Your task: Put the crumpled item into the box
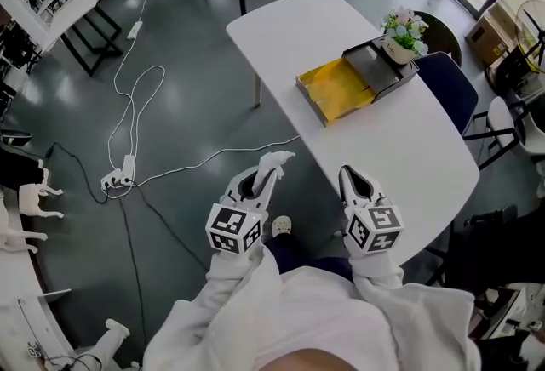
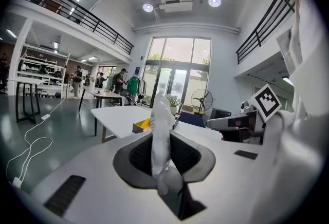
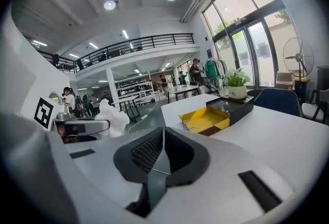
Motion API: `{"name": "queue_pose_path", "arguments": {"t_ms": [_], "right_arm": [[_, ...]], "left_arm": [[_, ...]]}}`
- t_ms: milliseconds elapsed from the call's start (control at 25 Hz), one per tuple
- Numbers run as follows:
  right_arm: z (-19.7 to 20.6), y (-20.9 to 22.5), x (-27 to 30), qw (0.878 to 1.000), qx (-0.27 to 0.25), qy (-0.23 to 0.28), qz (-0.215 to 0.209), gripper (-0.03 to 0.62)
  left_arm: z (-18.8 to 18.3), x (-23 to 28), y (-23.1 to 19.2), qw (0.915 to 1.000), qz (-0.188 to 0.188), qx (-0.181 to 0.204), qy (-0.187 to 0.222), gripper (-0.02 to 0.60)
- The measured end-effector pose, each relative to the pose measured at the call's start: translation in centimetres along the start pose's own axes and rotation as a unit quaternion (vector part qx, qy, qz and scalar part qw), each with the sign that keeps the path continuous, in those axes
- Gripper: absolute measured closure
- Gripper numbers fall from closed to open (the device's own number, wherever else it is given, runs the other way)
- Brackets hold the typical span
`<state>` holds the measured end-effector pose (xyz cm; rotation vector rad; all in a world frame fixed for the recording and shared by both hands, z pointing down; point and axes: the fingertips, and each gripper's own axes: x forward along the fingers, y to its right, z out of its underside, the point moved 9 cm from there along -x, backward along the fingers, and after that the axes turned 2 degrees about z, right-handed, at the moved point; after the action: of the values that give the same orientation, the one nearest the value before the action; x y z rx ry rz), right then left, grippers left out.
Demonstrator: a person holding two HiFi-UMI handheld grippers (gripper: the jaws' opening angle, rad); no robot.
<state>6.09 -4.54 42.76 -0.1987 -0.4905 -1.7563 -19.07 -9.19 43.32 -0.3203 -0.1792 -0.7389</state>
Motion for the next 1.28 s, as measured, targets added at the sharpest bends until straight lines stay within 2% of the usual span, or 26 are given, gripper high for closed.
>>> {"name": "queue_pose_path", "arguments": {"t_ms": [360, 880, 1280], "right_arm": [[-0.7, -1.0, 3.4, 1.0, 0.01, 0.009, 0.021, 0.557], [-0.5, 0.4, 4.5, 0.999, 0.032, 0.008, 0.039, 0.557], [-2.4, 4.0, 6.8, 0.997, 0.053, 0.004, 0.063, 0.557]], "left_arm": [[-1.0, 1.6, -4.0, 0.9996, 0.023, 0.012, -0.008, 0.52], [-0.3, 2.8, -4.5, 0.9984, 0.043, 0.013, -0.034, 0.52], [-2.6, 8.3, -6.0, 0.9958, 0.066, 0.029, -0.057, 0.52]]}}
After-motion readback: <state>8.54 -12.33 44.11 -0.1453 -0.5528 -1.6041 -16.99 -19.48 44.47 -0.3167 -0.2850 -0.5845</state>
